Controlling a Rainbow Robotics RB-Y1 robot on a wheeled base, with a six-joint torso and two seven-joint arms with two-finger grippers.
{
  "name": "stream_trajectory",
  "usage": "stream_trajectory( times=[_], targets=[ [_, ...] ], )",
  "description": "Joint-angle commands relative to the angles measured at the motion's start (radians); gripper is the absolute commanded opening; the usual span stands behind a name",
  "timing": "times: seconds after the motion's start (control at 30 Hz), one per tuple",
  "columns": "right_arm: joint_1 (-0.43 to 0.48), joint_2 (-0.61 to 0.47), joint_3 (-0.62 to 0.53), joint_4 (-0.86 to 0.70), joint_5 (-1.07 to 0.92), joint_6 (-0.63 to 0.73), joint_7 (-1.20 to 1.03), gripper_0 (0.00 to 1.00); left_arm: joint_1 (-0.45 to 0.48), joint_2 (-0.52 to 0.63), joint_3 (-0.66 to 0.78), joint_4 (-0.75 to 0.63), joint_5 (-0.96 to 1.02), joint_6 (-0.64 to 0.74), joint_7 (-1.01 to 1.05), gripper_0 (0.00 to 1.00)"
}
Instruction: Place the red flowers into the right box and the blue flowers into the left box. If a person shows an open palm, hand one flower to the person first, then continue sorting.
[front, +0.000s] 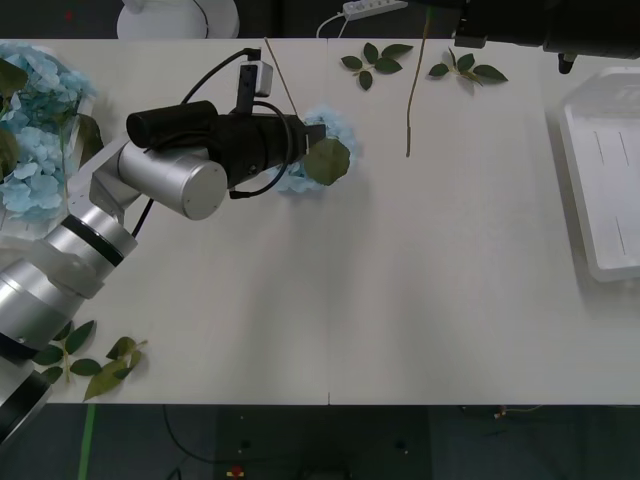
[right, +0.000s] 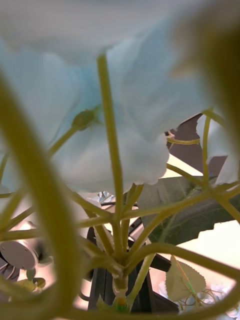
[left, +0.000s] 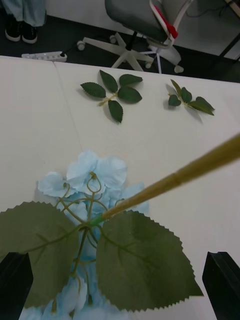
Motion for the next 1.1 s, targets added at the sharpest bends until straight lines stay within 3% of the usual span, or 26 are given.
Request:
stream_trajectory(
  times=[0.03,0.17,0.57,0.63,0.73,0.77,0.83,0.87,0.9,1.1],
  targets=[
    [0.015,-0.028,-0.015,-0.062,-0.015,-0.01,0.012,0.0,-0.035,-0.059,-0.012,0.101,-0.077,-0.131,-0.035,1.0],
    [0.015,-0.028,-0.008,-0.064,-0.017,-0.01,0.01,0.0,-0.04,-0.072,-0.012,0.148,-0.148,-0.203,-0.047,1.0],
    [0.015,-0.023,0.026,-0.064,-0.017,-0.025,-0.008,0.0,-0.098,-0.082,-0.029,0.159,-0.235,-0.21,-0.06,1.0],
    [0.015,-0.023,0.029,-0.064,-0.017,-0.027,-0.011,0.0,-0.107,-0.089,-0.029,0.174,-0.237,-0.233,-0.06,0.96],
    [0.013,-0.022,0.031,-0.064,-0.017,-0.027,-0.016,0.0,-0.122,-0.114,-0.029,0.223,-0.243,-0.293,-0.063,0.81],
    [0.013,-0.022,0.032,-0.064,-0.017,-0.028,-0.021,0.0,-0.126,-0.123,-0.029,0.246,-0.246,-0.321,-0.064,0.66],
    [0.013,-0.022,0.04,-0.064,-0.018,-0.033,-0.03,0.0,-0.129,-0.134,-0.03,0.279,-0.251,-0.358,-0.067,0.25],
    [0.015,-0.023,0.047,-0.064,-0.026,-0.04,-0.034,0.0,-0.129,-0.135,-0.03,0.286,-0.252,-0.364,-0.069,0.09],
    [0.013,-0.022,0.057,-0.064,-0.035,-0.051,-0.037,0.0,-0.129,-0.135,-0.03,0.286,-0.252,-0.364,-0.07,0.0],
    [0.013,-0.02,0.096,-0.064,-0.052,-0.112,-0.06,0.0,-0.129,-0.135,-0.046,0.286,-0.245,-0.364,-0.067,0.0]
  ],
)
